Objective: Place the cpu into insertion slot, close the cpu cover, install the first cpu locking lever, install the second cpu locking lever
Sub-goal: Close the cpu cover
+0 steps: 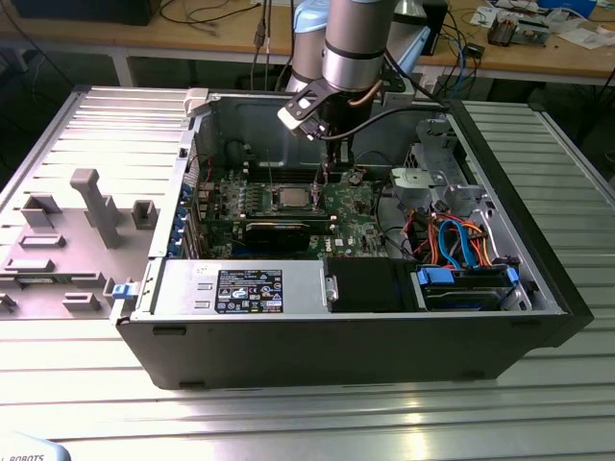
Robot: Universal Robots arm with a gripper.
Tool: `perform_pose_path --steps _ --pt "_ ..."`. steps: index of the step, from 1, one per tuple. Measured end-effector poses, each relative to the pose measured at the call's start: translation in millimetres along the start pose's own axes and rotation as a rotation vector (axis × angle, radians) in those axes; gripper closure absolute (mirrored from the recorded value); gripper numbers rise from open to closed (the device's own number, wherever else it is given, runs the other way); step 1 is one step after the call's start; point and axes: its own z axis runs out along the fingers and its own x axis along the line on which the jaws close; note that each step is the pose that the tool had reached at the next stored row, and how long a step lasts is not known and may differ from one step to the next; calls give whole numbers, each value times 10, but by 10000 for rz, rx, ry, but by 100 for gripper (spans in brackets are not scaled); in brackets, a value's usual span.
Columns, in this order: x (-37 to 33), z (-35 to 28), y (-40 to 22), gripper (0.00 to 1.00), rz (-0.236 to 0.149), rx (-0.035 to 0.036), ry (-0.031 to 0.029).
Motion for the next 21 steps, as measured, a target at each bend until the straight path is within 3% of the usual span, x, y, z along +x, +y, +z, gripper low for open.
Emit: perform_pose_path --steps 21 --pt "0 1 -56 89 1 1 -1"
